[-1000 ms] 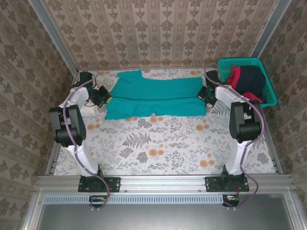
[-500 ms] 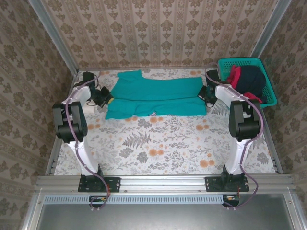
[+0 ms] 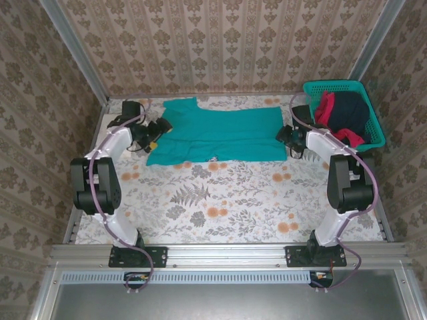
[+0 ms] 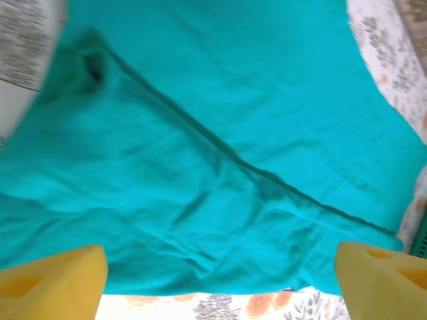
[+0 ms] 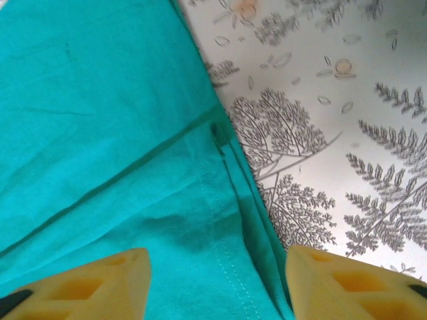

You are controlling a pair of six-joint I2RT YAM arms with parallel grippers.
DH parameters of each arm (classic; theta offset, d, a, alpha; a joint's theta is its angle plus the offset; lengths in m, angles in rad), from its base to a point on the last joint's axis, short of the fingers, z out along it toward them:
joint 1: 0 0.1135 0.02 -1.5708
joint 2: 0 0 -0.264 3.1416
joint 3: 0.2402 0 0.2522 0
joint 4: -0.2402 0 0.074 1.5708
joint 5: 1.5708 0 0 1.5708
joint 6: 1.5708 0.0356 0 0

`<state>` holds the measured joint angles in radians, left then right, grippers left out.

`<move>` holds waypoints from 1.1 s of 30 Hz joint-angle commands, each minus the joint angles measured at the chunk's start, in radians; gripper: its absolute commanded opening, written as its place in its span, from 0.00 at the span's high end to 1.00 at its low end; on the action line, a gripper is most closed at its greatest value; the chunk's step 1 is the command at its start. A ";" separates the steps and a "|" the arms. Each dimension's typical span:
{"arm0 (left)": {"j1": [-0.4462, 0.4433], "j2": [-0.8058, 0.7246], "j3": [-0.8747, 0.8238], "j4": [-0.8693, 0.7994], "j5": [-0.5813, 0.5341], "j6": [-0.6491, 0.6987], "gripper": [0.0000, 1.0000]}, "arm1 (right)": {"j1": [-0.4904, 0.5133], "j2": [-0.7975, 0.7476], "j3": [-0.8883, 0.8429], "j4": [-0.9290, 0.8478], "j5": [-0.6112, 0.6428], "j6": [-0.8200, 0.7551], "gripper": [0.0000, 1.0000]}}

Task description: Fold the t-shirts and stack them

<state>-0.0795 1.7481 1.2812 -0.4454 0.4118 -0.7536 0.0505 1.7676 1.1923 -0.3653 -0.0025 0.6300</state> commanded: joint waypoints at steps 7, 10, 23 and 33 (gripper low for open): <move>0.007 0.043 -0.137 0.142 -0.021 -0.061 0.11 | 0.022 0.099 0.000 -0.058 -0.025 0.010 0.61; 0.027 0.043 -0.186 0.172 -0.018 -0.067 0.11 | 0.020 0.122 0.006 -0.093 -0.011 -0.001 0.68; 0.104 0.036 -0.332 0.199 0.000 -0.022 0.10 | -0.009 0.105 -0.044 -0.165 0.022 -0.010 1.00; 0.106 -0.131 -0.537 0.154 0.017 -0.011 0.10 | -0.011 -0.051 -0.220 -0.195 0.058 0.001 1.00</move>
<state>0.0158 1.6402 0.8291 -0.1490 0.4686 -0.7834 0.0521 1.7679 1.0389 -0.4599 -0.0067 0.6266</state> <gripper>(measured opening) 0.902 0.053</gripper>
